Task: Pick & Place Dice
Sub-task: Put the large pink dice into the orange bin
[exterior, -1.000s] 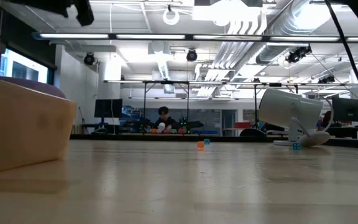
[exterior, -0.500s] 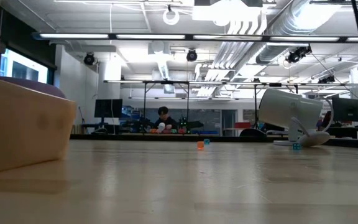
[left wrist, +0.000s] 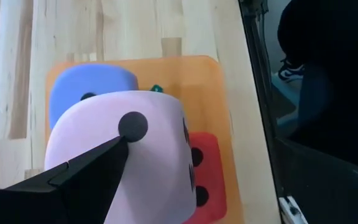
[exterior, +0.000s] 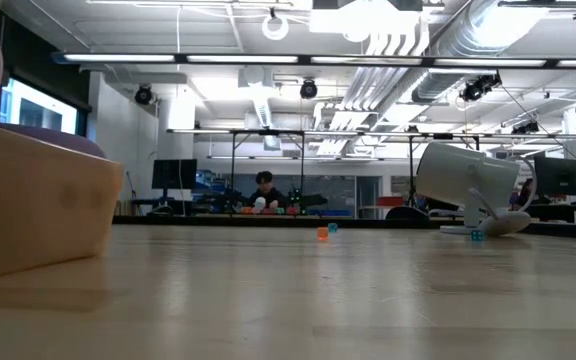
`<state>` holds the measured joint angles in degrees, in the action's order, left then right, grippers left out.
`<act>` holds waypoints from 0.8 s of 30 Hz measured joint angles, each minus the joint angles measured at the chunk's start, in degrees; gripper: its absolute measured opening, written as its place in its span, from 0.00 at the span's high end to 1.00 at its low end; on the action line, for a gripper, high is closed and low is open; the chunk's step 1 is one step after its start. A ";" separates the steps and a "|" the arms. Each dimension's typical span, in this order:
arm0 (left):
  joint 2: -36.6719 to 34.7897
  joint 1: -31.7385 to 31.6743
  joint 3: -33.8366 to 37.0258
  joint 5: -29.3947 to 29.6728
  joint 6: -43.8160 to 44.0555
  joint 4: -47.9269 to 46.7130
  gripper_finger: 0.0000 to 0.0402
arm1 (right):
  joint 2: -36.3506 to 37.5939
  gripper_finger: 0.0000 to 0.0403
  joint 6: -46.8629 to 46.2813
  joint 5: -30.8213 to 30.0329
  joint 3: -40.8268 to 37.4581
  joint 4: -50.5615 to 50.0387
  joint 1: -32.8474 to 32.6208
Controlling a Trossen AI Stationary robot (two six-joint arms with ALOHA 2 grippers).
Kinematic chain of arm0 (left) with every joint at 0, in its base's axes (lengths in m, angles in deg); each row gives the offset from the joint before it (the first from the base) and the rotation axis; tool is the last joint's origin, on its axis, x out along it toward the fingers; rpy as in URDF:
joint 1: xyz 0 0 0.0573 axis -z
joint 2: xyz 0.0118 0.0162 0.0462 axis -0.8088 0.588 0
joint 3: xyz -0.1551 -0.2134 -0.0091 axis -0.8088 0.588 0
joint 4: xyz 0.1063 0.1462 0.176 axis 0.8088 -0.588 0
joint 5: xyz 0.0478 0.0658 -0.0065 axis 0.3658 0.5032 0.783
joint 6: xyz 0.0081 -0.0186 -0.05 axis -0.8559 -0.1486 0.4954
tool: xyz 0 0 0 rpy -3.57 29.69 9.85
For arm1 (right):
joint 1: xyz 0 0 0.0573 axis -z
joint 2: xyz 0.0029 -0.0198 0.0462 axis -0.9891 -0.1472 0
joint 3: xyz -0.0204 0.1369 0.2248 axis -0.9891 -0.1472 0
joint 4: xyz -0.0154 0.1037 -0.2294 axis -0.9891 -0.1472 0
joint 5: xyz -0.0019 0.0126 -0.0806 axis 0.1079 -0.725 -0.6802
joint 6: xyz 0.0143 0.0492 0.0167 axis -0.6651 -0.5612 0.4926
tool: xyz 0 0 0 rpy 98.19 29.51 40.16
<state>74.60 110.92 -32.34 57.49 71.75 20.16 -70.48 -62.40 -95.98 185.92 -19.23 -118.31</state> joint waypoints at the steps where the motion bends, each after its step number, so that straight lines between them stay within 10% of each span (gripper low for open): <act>1: -0.85 -0.25 0.07 -0.36 0.08 -0.11 0.01 | 0.00 0.41 -0.27 0.13 0.00 0.05 -0.36; 12: -8.68 -0.77 0.46 0.50 14.28 -18.58 0.01 | 0.00 0.41 -0.53 0.14 0.00 -0.04 -0.85; 24: -4.70 -0.03 0.36 -0.73 11.08 -11.41 0.01 | 0.00 0.41 -0.53 0.31 0.00 -0.10 -0.68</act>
<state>69.90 110.89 -31.98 56.76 82.84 8.75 -70.48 -62.93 -95.67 185.92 -19.33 -118.99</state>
